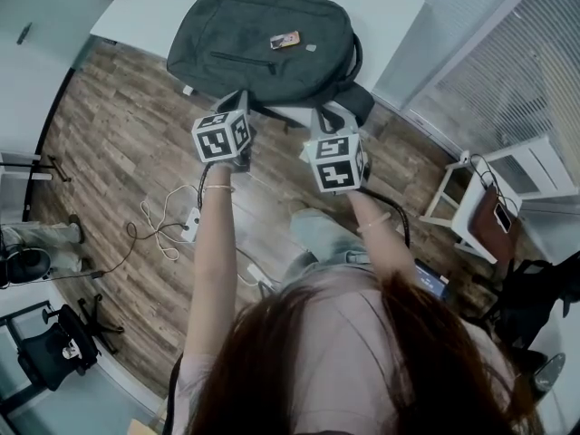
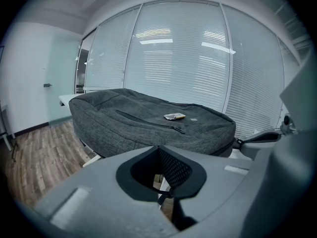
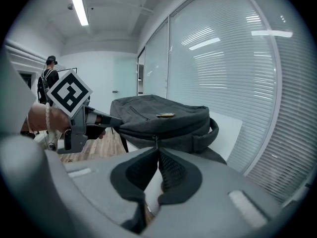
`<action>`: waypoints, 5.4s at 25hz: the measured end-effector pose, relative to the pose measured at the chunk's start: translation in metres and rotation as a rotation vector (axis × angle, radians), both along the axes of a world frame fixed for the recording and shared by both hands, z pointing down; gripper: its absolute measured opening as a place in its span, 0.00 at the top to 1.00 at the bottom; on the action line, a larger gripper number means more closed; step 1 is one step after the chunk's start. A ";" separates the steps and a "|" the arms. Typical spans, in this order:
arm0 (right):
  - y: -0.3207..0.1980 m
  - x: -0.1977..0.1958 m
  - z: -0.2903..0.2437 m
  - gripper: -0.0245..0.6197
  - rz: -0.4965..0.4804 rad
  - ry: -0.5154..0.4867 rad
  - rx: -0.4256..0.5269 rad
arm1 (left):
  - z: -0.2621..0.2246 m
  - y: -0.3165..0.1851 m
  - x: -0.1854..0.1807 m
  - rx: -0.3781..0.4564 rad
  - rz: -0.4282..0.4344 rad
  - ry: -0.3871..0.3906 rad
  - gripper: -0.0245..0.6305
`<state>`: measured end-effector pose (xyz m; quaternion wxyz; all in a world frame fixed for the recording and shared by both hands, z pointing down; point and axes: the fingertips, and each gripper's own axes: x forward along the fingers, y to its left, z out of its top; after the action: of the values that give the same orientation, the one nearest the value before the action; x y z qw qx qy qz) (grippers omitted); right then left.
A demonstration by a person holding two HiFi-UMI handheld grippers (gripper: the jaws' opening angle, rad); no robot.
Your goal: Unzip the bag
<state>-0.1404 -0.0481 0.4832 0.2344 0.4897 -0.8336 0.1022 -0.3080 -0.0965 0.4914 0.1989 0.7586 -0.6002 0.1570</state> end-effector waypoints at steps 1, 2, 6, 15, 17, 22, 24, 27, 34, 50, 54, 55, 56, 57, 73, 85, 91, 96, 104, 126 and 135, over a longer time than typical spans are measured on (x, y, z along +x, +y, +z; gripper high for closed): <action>0.000 0.001 0.000 0.95 0.001 0.000 -0.003 | 0.000 0.000 0.000 0.000 0.000 0.001 0.95; -0.001 0.002 0.000 0.95 0.003 -0.002 -0.005 | 0.000 0.000 0.000 0.001 0.000 0.001 0.95; -0.004 0.007 0.000 0.95 0.006 -0.017 -0.004 | 0.000 0.000 0.000 0.007 0.001 -0.003 0.95; -0.011 0.018 0.001 0.95 0.002 -0.028 -0.012 | 0.002 0.000 0.000 0.017 -0.013 0.010 0.95; -0.014 0.020 -0.002 0.95 -0.011 -0.015 -0.007 | 0.002 -0.002 -0.001 0.022 -0.018 0.002 0.95; -0.021 0.032 -0.006 0.94 -0.021 -0.015 -0.003 | 0.002 -0.002 0.001 0.033 -0.022 -0.019 0.95; -0.025 0.040 -0.008 0.94 -0.028 -0.018 -0.005 | 0.001 -0.002 0.002 0.038 -0.028 -0.024 0.95; -0.031 0.048 -0.009 0.94 -0.046 -0.018 -0.003 | 0.002 -0.002 0.002 0.042 -0.040 -0.029 0.95; -0.045 0.061 -0.013 0.94 -0.062 -0.019 -0.005 | 0.002 -0.003 0.003 0.039 -0.053 -0.040 0.95; -0.065 0.074 -0.014 0.94 -0.096 -0.007 -0.022 | 0.003 -0.004 0.003 0.035 -0.055 -0.061 0.95; -0.069 0.076 -0.015 0.94 -0.109 -0.009 -0.030 | 0.002 -0.004 0.004 0.036 -0.052 -0.063 0.95; -0.070 0.077 -0.016 0.94 -0.115 -0.006 -0.032 | 0.002 -0.004 0.004 0.036 -0.051 -0.062 0.95; -0.071 0.077 -0.016 0.94 -0.121 -0.006 -0.031 | 0.003 -0.004 0.004 0.036 -0.051 -0.062 0.95; -0.072 0.077 -0.015 0.94 -0.127 -0.009 -0.030 | 0.003 -0.004 0.004 0.036 -0.052 -0.062 0.95; -0.093 0.087 -0.016 0.94 -0.192 -0.022 -0.057 | 0.003 -0.005 0.005 0.038 -0.061 -0.073 0.95; -0.114 0.095 -0.018 0.94 -0.216 -0.019 -0.060 | 0.003 -0.005 0.006 0.048 -0.067 -0.080 0.95; -0.124 0.098 -0.018 0.94 -0.237 -0.019 -0.068 | 0.004 -0.006 0.007 0.050 -0.074 -0.083 0.95; -0.129 0.098 -0.018 0.94 -0.265 -0.019 -0.077 | 0.004 -0.006 0.008 0.059 -0.083 -0.073 0.95; -0.127 0.097 -0.016 0.95 -0.327 -0.028 -0.092 | -0.001 -0.006 0.008 0.070 -0.132 -0.079 0.95; -0.119 0.098 -0.015 0.95 -0.346 -0.051 -0.065 | -0.069 -0.002 0.108 0.144 0.000 -0.074 0.75; -0.119 0.097 -0.015 0.95 -0.296 -0.043 -0.043 | -0.079 -0.021 0.173 0.134 0.162 -0.084 0.70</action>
<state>-0.0432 -0.1672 0.4677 0.2396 0.3541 -0.8991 0.0946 -0.1349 -0.1180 0.4126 0.1092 0.8090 -0.5539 0.1639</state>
